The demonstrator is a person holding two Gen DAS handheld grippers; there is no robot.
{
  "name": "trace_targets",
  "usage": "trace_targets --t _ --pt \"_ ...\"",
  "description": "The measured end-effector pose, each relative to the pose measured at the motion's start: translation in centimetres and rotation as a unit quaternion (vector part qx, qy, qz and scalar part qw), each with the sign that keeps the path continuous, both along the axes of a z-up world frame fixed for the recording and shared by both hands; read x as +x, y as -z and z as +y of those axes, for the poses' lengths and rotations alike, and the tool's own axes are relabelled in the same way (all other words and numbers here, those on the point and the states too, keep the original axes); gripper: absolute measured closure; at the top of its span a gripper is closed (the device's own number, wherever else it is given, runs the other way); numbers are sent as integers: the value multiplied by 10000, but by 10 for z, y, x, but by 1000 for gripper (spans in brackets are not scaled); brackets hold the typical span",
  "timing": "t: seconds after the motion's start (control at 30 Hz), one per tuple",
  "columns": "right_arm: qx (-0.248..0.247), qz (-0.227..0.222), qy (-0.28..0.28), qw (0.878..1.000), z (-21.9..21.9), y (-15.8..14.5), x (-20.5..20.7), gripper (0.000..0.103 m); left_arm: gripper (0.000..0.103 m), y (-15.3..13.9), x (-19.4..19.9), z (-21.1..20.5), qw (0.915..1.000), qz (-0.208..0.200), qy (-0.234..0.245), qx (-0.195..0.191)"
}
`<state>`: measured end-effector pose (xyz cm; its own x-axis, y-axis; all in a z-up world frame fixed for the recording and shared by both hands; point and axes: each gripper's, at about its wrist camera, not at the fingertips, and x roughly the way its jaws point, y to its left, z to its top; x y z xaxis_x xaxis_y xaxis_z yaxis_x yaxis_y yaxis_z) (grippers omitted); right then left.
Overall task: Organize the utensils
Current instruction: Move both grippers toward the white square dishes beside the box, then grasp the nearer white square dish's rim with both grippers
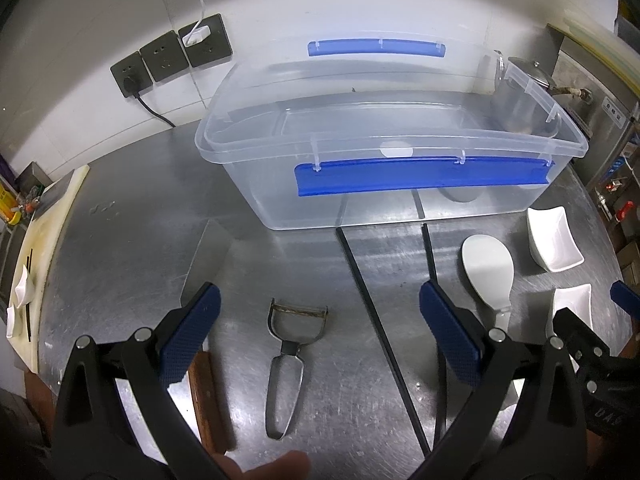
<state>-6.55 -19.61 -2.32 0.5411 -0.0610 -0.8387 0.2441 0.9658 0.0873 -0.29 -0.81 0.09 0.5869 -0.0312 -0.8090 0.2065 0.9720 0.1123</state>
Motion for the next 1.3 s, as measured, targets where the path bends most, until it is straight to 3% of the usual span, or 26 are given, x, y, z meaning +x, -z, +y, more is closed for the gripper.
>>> trace_targets --t 0.67,0.83,0.93,1.1,1.2,1.3 --pt "105 -18 -8 9999 -6 2 2 5 7 4 4 -8 9997 160 43 195" --pt "411 -219 155 9988 -28 -4 -5 5 7 1 5 -14 9997 122 192 -126" --pt "527 -482 527 9961 -66 -11 -21 5 7 -1 6 -25 9983 105 394 -410" --pt "712 46 679 9951 -115 4 -43 5 7 7 -8 -74 9879 188 1364 -719" --pt "920 238 678 9932 -129 17 -53 5 7 24 -16 -113 9728 710 1985 -962" --pt "890 509 399 9939 -131 30 -55 5 8 41 -21 -143 9615 1149 2204 -1169"
